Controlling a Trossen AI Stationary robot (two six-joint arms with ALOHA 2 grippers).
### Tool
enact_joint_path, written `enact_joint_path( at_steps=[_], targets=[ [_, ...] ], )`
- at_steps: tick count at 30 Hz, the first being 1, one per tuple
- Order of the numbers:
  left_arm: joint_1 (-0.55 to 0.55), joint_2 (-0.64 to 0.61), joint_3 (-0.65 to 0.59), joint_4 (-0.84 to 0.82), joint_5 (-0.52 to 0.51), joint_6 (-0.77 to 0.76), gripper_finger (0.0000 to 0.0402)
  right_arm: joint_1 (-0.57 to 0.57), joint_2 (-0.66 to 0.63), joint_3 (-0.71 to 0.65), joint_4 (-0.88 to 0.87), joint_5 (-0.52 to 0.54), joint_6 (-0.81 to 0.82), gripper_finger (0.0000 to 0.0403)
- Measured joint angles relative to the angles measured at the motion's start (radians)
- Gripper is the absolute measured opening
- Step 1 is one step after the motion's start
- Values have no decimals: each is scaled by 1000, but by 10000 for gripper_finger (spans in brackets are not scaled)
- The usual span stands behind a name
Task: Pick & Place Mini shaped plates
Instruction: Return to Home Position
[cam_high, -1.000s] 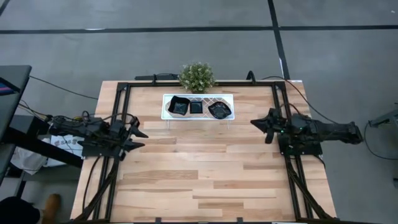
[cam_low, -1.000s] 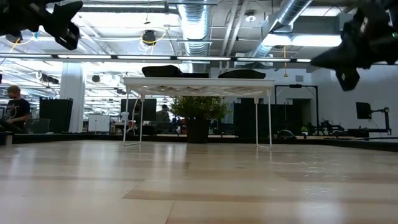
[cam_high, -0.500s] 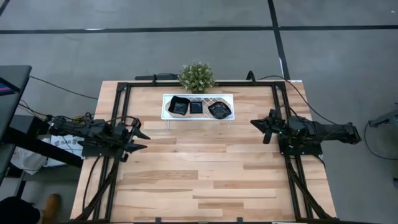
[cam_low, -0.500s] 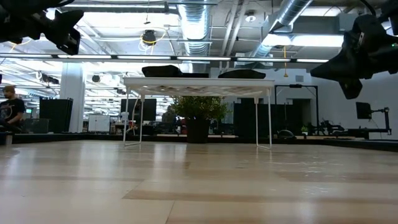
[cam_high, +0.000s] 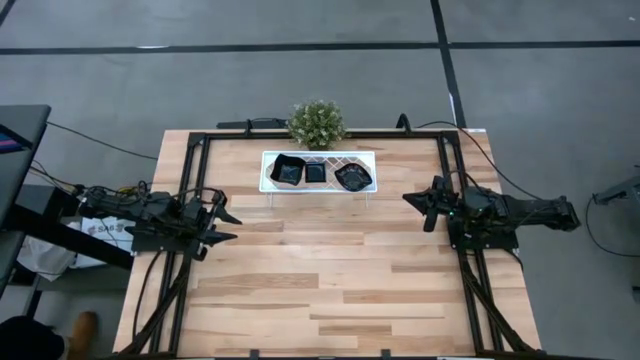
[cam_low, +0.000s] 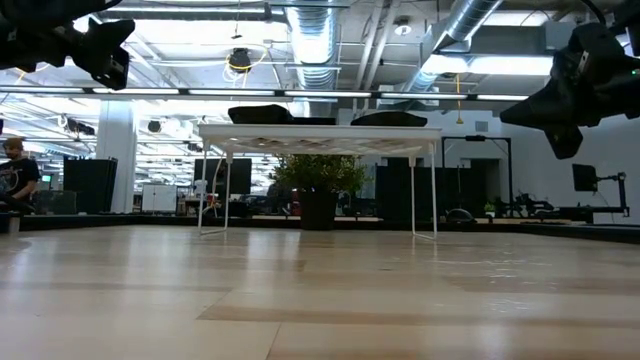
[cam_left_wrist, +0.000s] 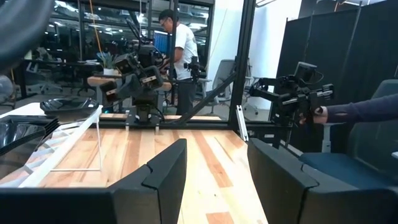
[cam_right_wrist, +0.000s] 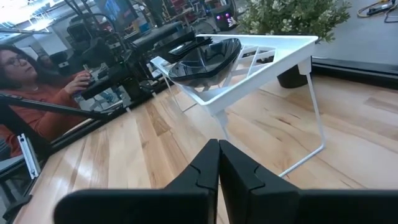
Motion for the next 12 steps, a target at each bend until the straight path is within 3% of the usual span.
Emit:
enact_joint_path(
  at_steps=[12],
  targets=[
    [0, 8, 0, 12, 0, -9, 172, 0, 0, 0, 0, -1, -2, 6]
  ],
)
